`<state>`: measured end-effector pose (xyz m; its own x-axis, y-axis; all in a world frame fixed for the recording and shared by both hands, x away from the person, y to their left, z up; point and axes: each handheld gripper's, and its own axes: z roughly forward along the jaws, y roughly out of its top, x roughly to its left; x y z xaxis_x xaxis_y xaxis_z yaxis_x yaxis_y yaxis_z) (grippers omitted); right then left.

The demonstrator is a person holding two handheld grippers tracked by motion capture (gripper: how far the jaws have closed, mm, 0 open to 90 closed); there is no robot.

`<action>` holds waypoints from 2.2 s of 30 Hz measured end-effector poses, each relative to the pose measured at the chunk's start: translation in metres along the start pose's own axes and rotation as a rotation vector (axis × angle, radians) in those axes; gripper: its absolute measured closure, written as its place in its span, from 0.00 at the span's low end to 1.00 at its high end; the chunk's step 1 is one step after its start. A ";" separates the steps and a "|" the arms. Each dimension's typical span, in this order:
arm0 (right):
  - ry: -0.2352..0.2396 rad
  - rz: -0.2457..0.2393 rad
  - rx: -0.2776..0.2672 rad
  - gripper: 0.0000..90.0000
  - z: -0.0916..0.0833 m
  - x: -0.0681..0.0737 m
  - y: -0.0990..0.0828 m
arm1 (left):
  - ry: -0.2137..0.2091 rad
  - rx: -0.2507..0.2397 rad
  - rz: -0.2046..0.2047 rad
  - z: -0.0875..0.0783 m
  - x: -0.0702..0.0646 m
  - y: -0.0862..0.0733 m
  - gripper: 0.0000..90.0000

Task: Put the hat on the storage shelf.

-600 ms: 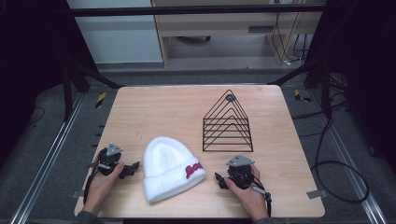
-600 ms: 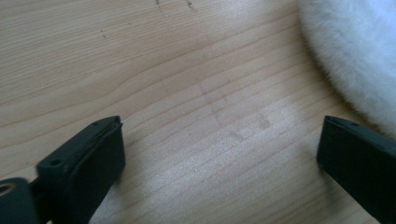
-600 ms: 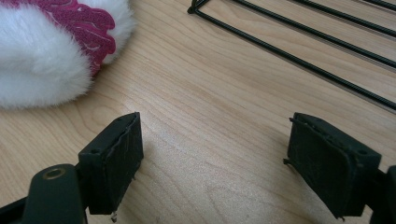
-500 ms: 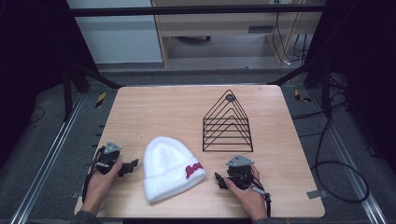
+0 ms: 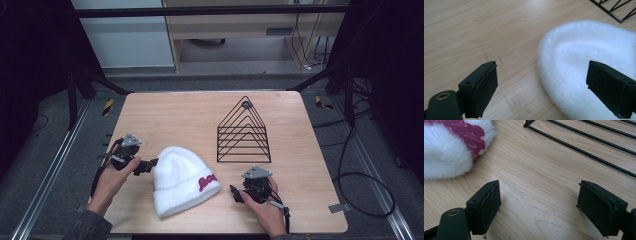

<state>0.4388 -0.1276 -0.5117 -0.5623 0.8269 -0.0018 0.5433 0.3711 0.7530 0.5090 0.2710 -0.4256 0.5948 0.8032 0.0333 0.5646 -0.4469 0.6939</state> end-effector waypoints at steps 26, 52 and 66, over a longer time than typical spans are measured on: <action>-0.004 0.001 0.000 0.21 0.000 0.000 0.000 | -0.042 0.122 -0.020 0.039 -0.002 0.033 0.19; -0.004 0.001 0.000 0.21 0.000 0.000 0.000 | -0.037 0.183 -0.046 0.054 0.004 0.029 0.46; -0.005 0.001 0.000 0.21 0.000 0.000 0.000 | -0.066 0.218 -0.077 0.069 -0.001 0.011 0.57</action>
<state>0.4392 -0.1275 -0.5119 -0.5590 0.8292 -0.0043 0.5435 0.3703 0.7533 0.5542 0.2386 -0.4677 0.5771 0.8140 -0.0655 0.7159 -0.4657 0.5203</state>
